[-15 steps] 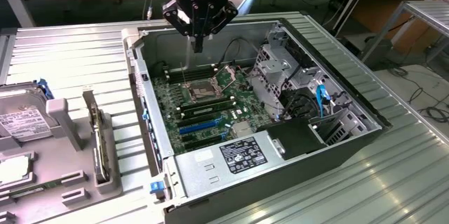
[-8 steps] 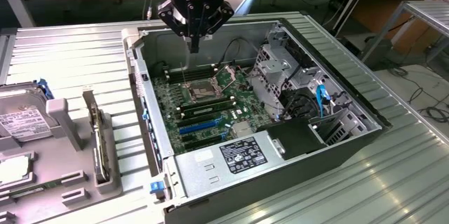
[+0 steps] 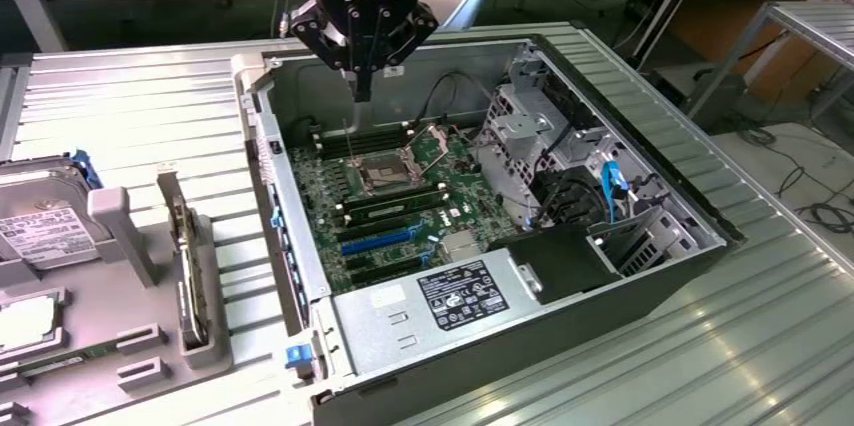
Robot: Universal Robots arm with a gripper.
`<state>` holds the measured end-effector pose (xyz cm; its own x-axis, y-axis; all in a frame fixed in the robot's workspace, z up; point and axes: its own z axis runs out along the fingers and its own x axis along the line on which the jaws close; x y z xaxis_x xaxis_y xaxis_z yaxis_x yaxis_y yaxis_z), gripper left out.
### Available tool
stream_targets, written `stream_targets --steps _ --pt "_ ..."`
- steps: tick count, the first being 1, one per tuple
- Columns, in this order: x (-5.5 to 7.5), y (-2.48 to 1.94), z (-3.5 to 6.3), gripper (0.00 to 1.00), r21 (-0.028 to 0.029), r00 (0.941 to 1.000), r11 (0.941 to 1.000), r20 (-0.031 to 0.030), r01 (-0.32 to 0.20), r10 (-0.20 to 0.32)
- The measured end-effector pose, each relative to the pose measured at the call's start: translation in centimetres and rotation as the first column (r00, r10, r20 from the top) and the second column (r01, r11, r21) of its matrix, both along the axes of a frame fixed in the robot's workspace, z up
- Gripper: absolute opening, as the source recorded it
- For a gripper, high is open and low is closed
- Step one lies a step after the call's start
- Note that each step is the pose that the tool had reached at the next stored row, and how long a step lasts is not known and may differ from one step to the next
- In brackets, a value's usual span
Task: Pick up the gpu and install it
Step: 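Reach for the gpu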
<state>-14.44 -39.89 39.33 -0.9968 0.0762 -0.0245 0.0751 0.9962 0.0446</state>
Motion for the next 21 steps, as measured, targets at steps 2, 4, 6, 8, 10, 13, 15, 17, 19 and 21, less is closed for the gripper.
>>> stream_targets --steps 2,4,6,8,10,13,15,17,19,21 --pt "-0.2 0.00 0.00 0.11 0.0000 1.0000 1.0000 0.0000 0.000 0.000" --pt "-0.3 0.00 0.00 0.11 0.0000 1.0000 1.0000 0.0000 0.000 0.000" --pt "-0.6 0.00 0.00 0.11 -0.0001 1.0000 1.0000 0.0000 0.000 0.000" --pt "-0.9 0.00 0.00 0.11 0.0000 1.0000 1.0000 0.0000 0.000 0.000" --pt "-1.1 0.00 0.00 0.11 0.0000 1.0000 1.0000 0.0000 0.000 0.000" --pt "-1.4 0.00 0.00 0.11 0.0000 1.0000 1.0000 0.0000 0.000 0.000" --pt "-1.7 0.00 0.00 0.11 0.0000 1.0000 1.0000 0.0000 0.000 0.000" --pt "-2.0 0.00 0.00 0.11 0.0000 1.0000 1.0000 0.0000 0.000 0.000" --pt "-2.2 0.00 0.00 0.11 0.0001 1.0000 1.0000 0.0000 0.000 0.000" --pt "-2.3 0.01 0.00 0.11 0.0000 1.0000 1.0000 0.0000 0.000 0.000"
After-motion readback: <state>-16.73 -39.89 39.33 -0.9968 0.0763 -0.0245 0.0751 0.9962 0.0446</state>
